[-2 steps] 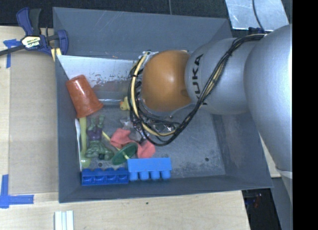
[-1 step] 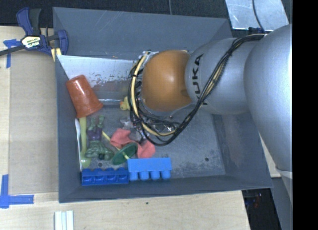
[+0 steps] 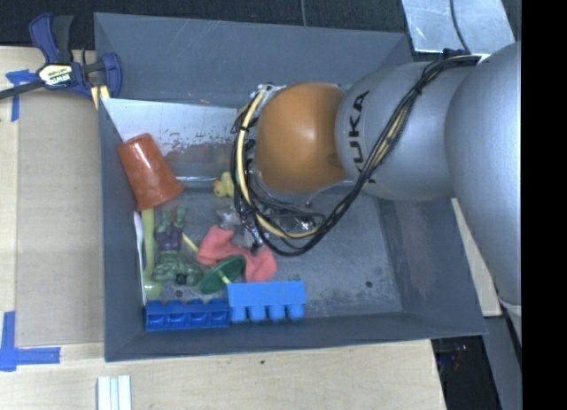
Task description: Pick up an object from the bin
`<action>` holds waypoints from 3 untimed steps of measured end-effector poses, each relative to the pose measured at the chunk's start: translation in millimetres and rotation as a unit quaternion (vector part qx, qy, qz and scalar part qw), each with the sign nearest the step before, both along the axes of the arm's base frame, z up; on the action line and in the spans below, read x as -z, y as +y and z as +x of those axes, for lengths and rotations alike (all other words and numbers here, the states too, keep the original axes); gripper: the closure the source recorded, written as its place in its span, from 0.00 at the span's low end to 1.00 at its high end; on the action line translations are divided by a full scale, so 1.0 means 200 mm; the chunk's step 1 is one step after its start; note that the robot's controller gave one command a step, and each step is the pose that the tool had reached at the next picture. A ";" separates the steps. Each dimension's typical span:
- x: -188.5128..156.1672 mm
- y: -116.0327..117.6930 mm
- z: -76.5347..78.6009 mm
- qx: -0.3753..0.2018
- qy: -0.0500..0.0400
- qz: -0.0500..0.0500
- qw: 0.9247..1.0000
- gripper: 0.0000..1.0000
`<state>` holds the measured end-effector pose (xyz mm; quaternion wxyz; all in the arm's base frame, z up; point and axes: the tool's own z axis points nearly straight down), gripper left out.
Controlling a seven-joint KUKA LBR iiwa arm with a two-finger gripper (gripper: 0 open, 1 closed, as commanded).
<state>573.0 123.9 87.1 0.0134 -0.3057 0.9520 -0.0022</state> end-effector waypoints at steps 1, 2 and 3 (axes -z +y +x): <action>-0.07 0.00 0.00 0.001 -0.001 0.000 1.000 1.00; -0.13 0.00 0.00 0.002 -0.002 0.001 1.000 1.00; -0.22 0.00 0.00 0.002 0.000 0.000 1.000 1.00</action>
Offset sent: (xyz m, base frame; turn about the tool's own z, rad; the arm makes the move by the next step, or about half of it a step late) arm 0.0002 0.0000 0.0328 0.0012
